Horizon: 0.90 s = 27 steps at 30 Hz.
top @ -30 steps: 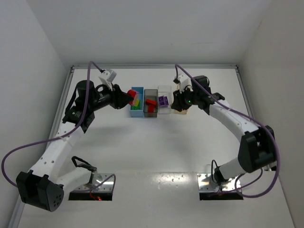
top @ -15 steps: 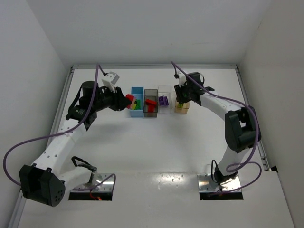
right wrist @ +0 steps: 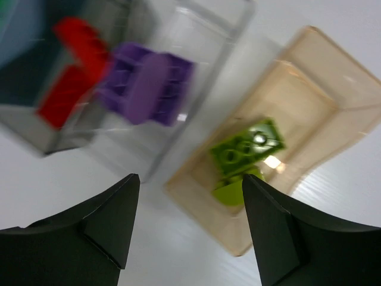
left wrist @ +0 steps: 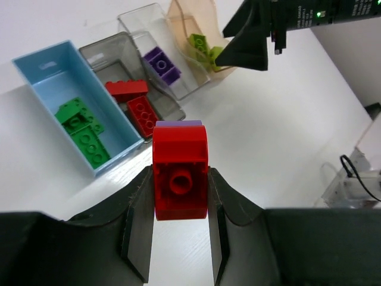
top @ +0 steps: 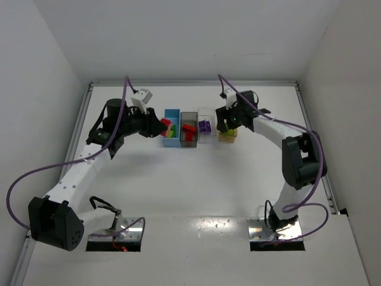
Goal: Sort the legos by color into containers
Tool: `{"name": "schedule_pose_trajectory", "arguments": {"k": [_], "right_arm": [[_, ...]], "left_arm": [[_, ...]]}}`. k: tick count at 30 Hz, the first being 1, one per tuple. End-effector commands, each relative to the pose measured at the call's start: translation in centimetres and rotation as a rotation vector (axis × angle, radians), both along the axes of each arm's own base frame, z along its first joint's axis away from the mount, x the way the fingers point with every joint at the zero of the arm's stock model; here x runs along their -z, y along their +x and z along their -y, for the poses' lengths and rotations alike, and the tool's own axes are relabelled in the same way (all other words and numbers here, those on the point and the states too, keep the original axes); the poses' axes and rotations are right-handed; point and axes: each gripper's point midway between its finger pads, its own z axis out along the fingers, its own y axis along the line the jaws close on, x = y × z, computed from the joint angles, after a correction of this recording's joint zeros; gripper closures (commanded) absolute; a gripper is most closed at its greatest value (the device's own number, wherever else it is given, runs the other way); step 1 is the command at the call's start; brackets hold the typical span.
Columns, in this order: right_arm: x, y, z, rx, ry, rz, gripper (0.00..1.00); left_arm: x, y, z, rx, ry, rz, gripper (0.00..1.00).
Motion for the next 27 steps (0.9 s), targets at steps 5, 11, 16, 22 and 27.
{"name": "schedule_pose_trajectory", "arguments": {"k": [5, 11, 16, 22, 27], "right_arm": [[-12.9, -10.8, -10.5, -0.695, 0.646, -0.013, 0.3], [-13.6, -15.8, -13.1, -0.899, 0.826, -0.176, 0.3], [-13.2, -16.5, -13.8, -0.935, 0.838, -0.202, 0.28], [-14.5, -16.6, -15.0, -0.984, 0.833, -0.174, 0.28], [-16.0, -16.8, -15.9, -1.017, 0.832, -0.153, 0.28]], "left_arm": [[-6.1, -1.6, 4.4, 0.307, -0.293, 0.017, 0.97], [-6.8, -2.6, 6.0, 0.437, -0.484, -0.09, 0.97], [-6.9, -2.5, 6.3, 0.462, -0.529, -0.131, 0.97], [-6.6, -2.6, 6.4, 0.467, -0.532, -0.151, 0.97], [-5.9, -2.9, 6.6, 0.473, -0.528, -0.163, 0.97]]}}
